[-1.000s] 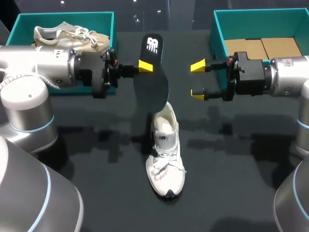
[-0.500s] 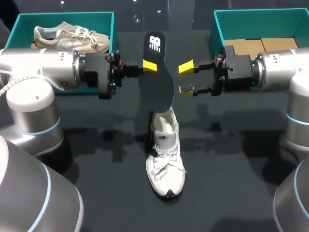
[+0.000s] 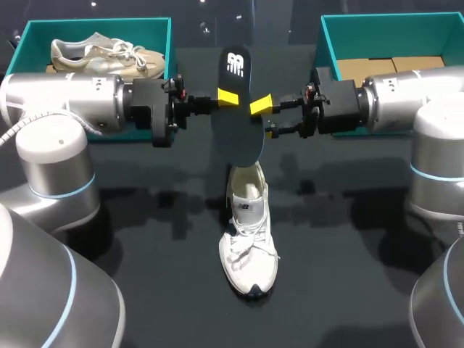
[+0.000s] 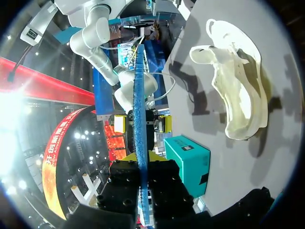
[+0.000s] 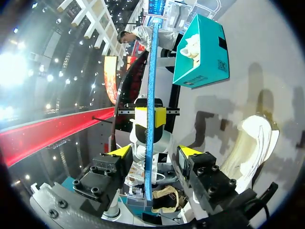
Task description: Take the shoe out of the shoebox, open the shoe tongue, remove and reinsert the insole, then place the shoe into the shoebox
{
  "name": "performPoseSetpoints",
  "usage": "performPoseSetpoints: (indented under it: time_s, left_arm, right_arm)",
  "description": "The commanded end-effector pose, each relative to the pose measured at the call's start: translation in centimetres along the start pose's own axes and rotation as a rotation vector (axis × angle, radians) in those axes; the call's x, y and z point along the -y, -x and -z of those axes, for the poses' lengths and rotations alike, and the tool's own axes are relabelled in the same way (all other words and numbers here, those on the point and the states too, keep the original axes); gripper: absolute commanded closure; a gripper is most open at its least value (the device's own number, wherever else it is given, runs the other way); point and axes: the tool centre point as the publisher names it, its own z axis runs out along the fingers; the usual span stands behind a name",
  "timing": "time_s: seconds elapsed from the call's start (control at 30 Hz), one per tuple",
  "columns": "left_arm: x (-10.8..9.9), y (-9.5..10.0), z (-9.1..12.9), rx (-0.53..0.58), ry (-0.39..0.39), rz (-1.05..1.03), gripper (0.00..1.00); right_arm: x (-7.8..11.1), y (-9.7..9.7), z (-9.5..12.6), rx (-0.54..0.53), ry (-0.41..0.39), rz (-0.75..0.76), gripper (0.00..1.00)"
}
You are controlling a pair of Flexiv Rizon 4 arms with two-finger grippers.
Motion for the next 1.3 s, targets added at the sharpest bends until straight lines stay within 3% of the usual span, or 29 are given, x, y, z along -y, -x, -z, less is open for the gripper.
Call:
performPoseSetpoints:
  time_s: [0.03,0.6,1.03,1.3]
  left_arm:
    - [-0.3,-0.1,-0.5,0.008,0.000,-0.005,1.00]
    - [-0.6,-0.5,-1.8,0.012,0.002,-0.008,1.00]
    - [-0.6,-0.6,-2.4,0.014,-0.004,-0.007,1.00]
    - [-0.5,-0.7,-2.4,0.013,-0.007,-0.007,1.00]
  right_arm:
    - [0.0,0.1,-0.6,-0.002,-0.002,0.000,0.51]
    - [0.2,0.2,-1.3,-0.036,-0.039,0.002,0.60]
    - [0.0,0.6,-0.9,-0.049,-0.030,-0.007,0.75]
    - [-0.1,0.7,-0.5,-0.050,-0.020,-0.011,0.75]
